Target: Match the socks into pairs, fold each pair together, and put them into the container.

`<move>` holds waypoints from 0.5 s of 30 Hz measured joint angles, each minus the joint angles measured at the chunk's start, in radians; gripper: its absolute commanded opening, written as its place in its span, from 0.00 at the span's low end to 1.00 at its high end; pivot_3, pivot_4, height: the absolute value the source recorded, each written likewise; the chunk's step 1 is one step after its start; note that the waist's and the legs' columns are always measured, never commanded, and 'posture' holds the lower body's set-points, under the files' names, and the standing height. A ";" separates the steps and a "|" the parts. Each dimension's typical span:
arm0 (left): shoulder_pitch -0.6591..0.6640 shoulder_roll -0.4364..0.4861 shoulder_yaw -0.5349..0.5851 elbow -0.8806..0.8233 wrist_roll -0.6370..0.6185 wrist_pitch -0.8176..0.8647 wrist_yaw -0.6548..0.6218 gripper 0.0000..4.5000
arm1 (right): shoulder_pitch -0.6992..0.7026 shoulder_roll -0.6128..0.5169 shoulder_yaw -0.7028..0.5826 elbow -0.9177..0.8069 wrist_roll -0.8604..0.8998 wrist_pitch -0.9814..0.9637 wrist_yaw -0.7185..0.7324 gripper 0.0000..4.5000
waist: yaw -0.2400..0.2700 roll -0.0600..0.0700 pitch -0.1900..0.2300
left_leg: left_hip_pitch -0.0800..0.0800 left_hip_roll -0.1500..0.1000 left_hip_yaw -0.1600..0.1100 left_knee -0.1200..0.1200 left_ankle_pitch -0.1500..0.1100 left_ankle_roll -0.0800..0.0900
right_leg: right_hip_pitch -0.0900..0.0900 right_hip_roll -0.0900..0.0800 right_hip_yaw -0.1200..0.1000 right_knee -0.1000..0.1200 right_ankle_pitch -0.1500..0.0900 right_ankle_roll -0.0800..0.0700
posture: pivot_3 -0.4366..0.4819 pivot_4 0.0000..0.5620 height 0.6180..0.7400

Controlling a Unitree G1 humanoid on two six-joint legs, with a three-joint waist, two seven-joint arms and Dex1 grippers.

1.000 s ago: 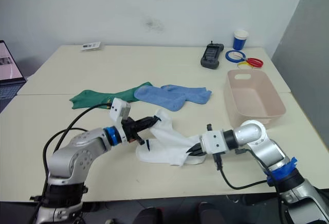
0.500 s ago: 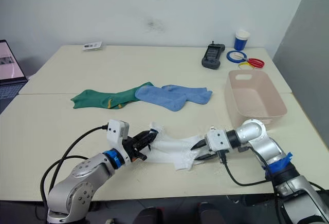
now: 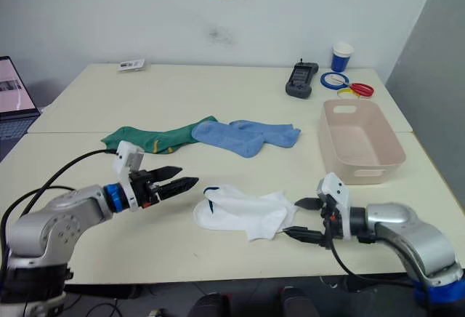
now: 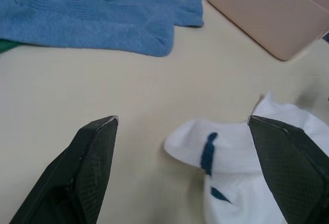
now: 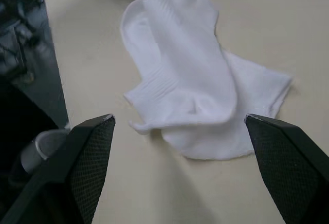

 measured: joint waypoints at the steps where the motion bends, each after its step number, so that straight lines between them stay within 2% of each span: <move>1: -0.026 0.000 -0.030 0.036 0.015 -0.011 -0.024 0.94 | 0.006 0.013 -0.009 -0.019 0.030 0.054 -0.034 0.96 | 0.000 0.000 0.000 | 0.000 0.000 0.000 0.000 0.000 0.000 | 0.000 0.000 0.000 0.000 0.000 0.000 | 0.48 0.27 1.00; 2: -0.053 0.000 -0.061 0.073 0.027 -0.016 -0.049 0.94 | 0.013 0.029 -0.018 -0.040 0.061 0.111 -0.073 0.96 | 0.000 0.000 0.000 | -0.001 0.000 0.000 0.000 0.000 0.000 | 0.000 0.000 0.000 0.000 0.000 0.000 | 0.48 0.27 1.00; 7: -0.171 -0.011 -0.226 0.255 0.132 -0.053 -0.153 0.94 | 0.026 0.287 -0.147 -0.064 0.214 0.361 -0.340 0.96 | -0.001 -0.003 -0.002 | 0.000 0.001 -0.002 0.000 0.000 0.000 | -0.001 0.002 -0.002 0.002 0.000 0.000 | 0.48 0.27 1.00; 10: -0.205 -0.043 -0.276 0.304 0.179 -0.090 -0.181 0.94 | 0.010 0.374 -0.185 -0.065 0.269 0.455 -0.444 0.96 | -0.002 -0.002 -0.002 | -0.001 0.001 -0.001 0.000 0.000 0.000 | -0.001 0.002 -0.001 0.001 0.000 0.000 | 0.48 0.27 1.00; 11: -0.211 -0.045 -0.282 0.310 0.186 -0.095 -0.192 0.90 | -0.001 0.392 -0.200 -0.065 0.278 0.479 -0.472 0.96 | -0.002 -0.002 -0.002 | -0.001 0.001 -0.001 0.000 0.000 0.000 | -0.001 0.002 -0.001 0.001 0.000 0.000 | 0.48 0.27 1.00; 12: -0.216 -0.048 -0.286 0.313 0.191 -0.098 -0.197 0.85 | -0.013 0.404 -0.205 -0.065 0.282 0.491 -0.491 0.92 | -0.002 -0.002 -0.002 | -0.001 0.001 -0.001 0.000 0.000 0.000 | -0.001 0.002 0.000 0.001 0.000 0.000 | 0.48 0.27 1.00; 14: -0.218 -0.061 -0.294 0.316 0.203 -0.104 -0.201 0.76 | -0.036 0.438 -0.222 -0.058 0.284 0.521 -0.533 0.84 | -0.001 -0.002 -0.002 | -0.001 0.001 -0.001 0.000 0.000 0.000 | -0.001 0.002 -0.001 0.001 0.000 0.000 | 0.48 0.27 1.00; 15: -0.218 -0.068 -0.294 0.318 0.209 -0.108 -0.201 0.68 | -0.048 0.451 -0.228 -0.049 0.286 0.528 -0.546 0.75 | -0.001 -0.002 -0.002 | -0.001 0.001 -0.001 0.000 0.000 0.000 | -0.001 0.002 -0.001 0.001 0.000 0.000 | 0.48 0.27 1.00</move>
